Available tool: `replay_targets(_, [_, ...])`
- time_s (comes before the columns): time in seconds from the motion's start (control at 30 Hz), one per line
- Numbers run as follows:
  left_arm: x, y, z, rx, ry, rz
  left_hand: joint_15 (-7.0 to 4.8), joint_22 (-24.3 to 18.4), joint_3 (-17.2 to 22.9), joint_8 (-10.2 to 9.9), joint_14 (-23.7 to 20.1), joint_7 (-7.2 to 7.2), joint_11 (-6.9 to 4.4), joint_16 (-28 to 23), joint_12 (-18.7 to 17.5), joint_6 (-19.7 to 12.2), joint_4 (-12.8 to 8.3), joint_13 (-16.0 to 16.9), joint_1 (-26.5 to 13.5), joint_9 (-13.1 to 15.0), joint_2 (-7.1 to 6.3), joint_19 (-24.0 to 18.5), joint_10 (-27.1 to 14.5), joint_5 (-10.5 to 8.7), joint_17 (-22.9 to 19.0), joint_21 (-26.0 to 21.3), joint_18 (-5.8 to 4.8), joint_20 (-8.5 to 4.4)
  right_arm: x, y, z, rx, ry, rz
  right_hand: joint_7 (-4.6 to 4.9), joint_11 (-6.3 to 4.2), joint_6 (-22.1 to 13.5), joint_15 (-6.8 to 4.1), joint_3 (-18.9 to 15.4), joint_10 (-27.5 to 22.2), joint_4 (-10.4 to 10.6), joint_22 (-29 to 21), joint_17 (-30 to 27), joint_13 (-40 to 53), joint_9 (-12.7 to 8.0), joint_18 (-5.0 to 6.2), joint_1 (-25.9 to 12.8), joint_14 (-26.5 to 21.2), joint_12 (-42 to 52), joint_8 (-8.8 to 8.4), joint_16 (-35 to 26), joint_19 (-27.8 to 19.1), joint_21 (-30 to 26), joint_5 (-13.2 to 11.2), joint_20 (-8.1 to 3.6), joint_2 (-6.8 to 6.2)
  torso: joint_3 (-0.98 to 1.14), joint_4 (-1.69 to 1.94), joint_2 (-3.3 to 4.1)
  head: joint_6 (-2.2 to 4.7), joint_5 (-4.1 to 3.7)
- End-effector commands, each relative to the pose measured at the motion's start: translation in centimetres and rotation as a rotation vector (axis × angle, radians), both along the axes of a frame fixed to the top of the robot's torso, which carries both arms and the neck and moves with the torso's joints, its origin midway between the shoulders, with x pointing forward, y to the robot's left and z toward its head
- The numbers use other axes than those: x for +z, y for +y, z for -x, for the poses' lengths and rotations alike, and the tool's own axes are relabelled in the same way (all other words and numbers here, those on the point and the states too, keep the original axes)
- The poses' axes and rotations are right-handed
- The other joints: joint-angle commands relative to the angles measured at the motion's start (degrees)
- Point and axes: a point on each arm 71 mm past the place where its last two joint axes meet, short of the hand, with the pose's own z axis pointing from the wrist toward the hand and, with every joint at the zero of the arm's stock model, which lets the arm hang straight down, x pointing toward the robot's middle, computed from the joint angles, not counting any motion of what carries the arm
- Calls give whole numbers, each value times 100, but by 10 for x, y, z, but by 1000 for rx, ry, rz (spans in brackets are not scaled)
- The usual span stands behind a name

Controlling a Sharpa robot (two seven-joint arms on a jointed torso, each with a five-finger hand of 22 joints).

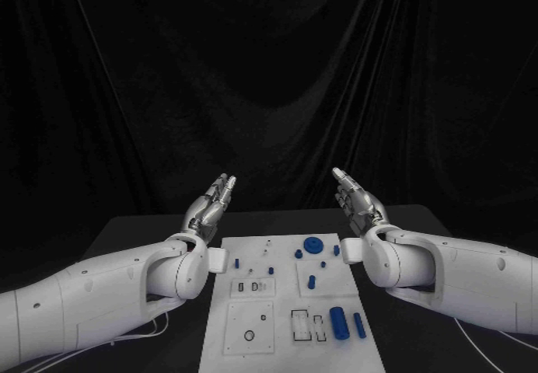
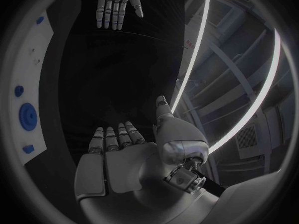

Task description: Assemble the parts on the task board

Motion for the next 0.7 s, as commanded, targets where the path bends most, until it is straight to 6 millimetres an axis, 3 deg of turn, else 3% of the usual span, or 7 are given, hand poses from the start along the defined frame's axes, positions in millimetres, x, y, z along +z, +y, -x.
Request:
replay_targets(0.03, [12, -6, -4, -130, -61, 195, -197, -9, -23, 38, 8, -63, -32, -21, -10, 1, -3, 5, 33, 5, -11, -14, 1, 8, -6, -20, 82, 34, 4, 1, -2, 24, -2, -145, 24, 44, 69, -497, -10, 2, -38, -10, -9, -3, 15, -12, 38, -1, -25, 42, -21, -12, -21, -29, 27, 203, 0, 0, 0, 1, 1])
replay_targets(0.4, [21, -5, -11, -204, -97, 286, -166, -9, -47, 43, 8, -113, -22, -21, -16, 30, -13, 6, 69, 10, -78, -14, 2, -68, -6, -20, 84, 67, 4, 1, -3, 25, -2, -150, 181, 199, 169, -255, -76, 7, -50, -10, -9, -2, 26, -55, 101, -1, -33, 89, -21, -12, -21, -73, 227, 200, 0, 0, 0, 1, 1])
replay_targets(0.43, [19, 5, -13, -218, -83, 296, -165, -9, -52, 43, 8, -112, -18, -21, -13, 34, -15, 6, 83, 10, -98, -14, 3, -63, -6, -20, 86, 71, 2, -4, -6, 90, 24, -202, 181, 199, 169, -255, -76, 7, -50, -10, -9, -2, 26, -55, 101, -1, -33, 89, -21, -12, -21, -73, 227, 200, -5, -7, 8, -224, 37])
replay_targets(0.47, [19, 5, -13, -222, -82, 299, -165, -9, -55, 43, 8, -110, -14, -21, -12, 37, -16, 6, 92, 11, -111, -14, 3, -64, -6, -20, 87, 72, 2, -4, -6, 95, 26, -205, 229, 249, 194, -226, -96, 10, -50, -10, -9, 0, 30, -56, 116, -1, -19, 100, -21, -12, -21, -86, 261, 199, -5, -8, 8, -224, 44])
replay_targets(0.57, [19, 6, -12, -228, -81, 304, -159, -9, -73, 46, 8, -75, 6, -21, -3, 60, -22, 9, 203, 14, -236, -14, 6, -94, -6, -20, 89, 78, 2, -4, -7, 103, 30, -210, 262, 284, 215, -208, -110, 13, -50, -10, -9, 3, 33, -53, 127, -1, -6, 109, -21, -12, -21, -97, 283, 200, -6, -10, 9, -215, 44])
replay_targets(0.7, [19, 7, -12, -232, -81, 308, -138, -9, -73, 51, 8, -52, 48, -21, 22, 89, -21, 14, 272, 18, -291, -14, 9, -125, -6, -20, 77, 81, 2, -4, -7, 113, 33, -217, 310, 333, 250, -185, -135, 23, -62, -10, -9, 10, 37, -31, 189, -1, 38, 124, -21, -12, -21, -78, 335, 193, -11, -19, 2, -230, 41])
